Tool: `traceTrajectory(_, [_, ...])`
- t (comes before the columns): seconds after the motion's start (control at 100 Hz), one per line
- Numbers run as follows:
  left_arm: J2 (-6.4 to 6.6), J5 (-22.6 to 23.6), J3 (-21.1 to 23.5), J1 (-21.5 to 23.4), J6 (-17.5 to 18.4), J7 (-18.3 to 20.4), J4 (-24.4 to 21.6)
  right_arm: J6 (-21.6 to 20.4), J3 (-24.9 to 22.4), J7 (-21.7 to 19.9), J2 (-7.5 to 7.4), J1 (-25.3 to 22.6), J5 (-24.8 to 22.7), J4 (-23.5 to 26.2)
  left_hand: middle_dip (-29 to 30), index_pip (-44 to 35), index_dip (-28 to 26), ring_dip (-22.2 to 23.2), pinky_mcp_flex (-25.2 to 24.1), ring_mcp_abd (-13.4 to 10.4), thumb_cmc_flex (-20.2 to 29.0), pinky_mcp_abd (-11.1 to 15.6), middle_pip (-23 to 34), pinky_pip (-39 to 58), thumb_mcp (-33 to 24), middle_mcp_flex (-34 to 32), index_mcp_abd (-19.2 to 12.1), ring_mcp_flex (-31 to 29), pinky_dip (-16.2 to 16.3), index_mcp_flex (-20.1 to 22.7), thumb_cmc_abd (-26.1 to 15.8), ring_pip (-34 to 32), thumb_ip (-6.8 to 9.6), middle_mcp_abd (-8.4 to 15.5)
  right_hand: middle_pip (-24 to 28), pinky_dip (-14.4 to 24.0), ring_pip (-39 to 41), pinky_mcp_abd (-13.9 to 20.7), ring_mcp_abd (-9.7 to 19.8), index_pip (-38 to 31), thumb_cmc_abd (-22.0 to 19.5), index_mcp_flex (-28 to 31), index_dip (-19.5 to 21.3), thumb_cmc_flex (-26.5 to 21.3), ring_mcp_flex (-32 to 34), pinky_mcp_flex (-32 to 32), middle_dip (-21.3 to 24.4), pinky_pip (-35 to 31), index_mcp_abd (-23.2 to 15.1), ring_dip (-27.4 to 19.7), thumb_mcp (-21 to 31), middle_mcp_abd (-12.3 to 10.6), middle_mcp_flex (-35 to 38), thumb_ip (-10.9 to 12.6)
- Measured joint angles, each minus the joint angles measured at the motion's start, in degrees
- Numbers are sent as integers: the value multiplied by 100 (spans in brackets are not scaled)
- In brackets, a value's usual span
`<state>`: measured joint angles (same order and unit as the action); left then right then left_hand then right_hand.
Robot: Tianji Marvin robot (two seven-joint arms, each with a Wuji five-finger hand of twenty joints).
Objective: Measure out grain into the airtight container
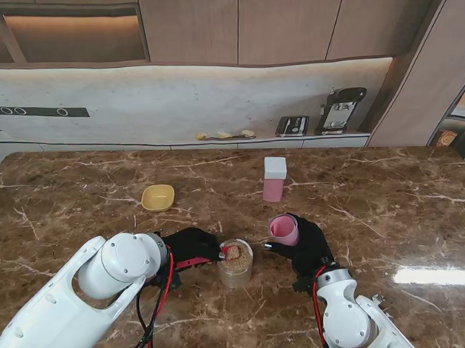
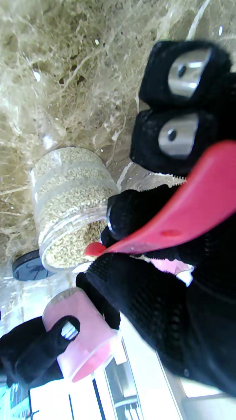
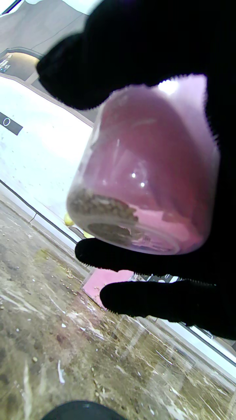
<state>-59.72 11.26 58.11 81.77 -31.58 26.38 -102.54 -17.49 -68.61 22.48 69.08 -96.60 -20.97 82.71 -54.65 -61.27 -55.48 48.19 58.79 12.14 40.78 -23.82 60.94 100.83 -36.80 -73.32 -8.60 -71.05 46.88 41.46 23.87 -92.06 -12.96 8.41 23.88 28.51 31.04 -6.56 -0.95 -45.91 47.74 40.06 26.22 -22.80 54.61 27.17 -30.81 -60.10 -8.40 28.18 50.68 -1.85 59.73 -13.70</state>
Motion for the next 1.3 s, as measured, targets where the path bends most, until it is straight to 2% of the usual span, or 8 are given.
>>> traceTrajectory(0.08, [-14, -97, 71, 61, 222, -24, 30, 3, 3, -5, 0, 1, 0, 0, 0, 11, -49, 0, 0, 0, 0, -7, -2, 0, 2, 0, 0, 0, 0, 0, 0, 0, 0, -1, 0, 0, 0, 0, 0, 0, 0, 0, 0, 0, 0, 0, 0, 0, 0, 0, 0, 0, 0, 0])
traceTrajectory(0.18, [-68, -503, 202, 157, 337, -153, 91, 4, 13, -16, -2, 3, 0, 0, -33, 86, -121, 0, 0, 0, 80, -56, -68, 0, 195, 0, -14, 0, -1, 1, -57, 0, 0, -20, 0, 0, 0, 0, 0, 0, 0, 0, 0, 0, 0, 0, 0, 0, 0, 0, 0, 0, 0, 0])
traceTrajectory(0.39, [-132, -608, 312, 295, 609, -250, 200, 13, 21, -28, -2, 5, 7, -1, -61, 91, -126, 0, 0, 0, 124, -59, -70, 0, 245, 0, -14, 0, -7, 2, -58, 0, 0, -27, -1, 0, 0, 0, 0, 0, 0, 0, 0, 0, 0, 0, 0, 0, 0, 0, 0, 0, 0, 0])
traceTrajectory(0.49, [-156, -849, 377, 360, 617, -306, 200, 13, 24, -26, -2, 8, 7, -5, -65, 91, -126, 0, 0, 0, 125, -60, -70, 0, 245, 0, -14, 0, -9, 2, -58, 0, 0, -32, -1, 0, 0, 0, 0, 0, 0, 0, 0, 0, 0, 0, 0, 0, 0, 0, 0, 0, 0, 0])
traceTrajectory(0.91, [-216, -1092, 437, 396, 641, -474, 34, 11, 24, -11, -1, 13, 0, -18, -70, 93, -127, 0, 0, 0, 172, -66, -71, 0, 307, 0, -14, 0, -46, 2, -60, 0, 0, -46, -2, 0, 0, 0, 0, 0, 0, 0, 0, 0, 0, -1, 0, 0, 0, 0, 0, 0, 0, 0])
traceTrajectory(1.3, [-246, -1365, 135, -117, 528, -469, 35, -9, 22, 7, 0, 21, -12, -41, -90, 93, -127, 0, 0, 0, 174, -68, -72, 0, 308, 0, -14, 0, -47, 2, -60, 0, 0, -48, -2, 0, 0, 0, 0, 0, 0, 0, 0, 0, 0, -9, 0, 0, 0, 0, 0, 0, 0, 0])
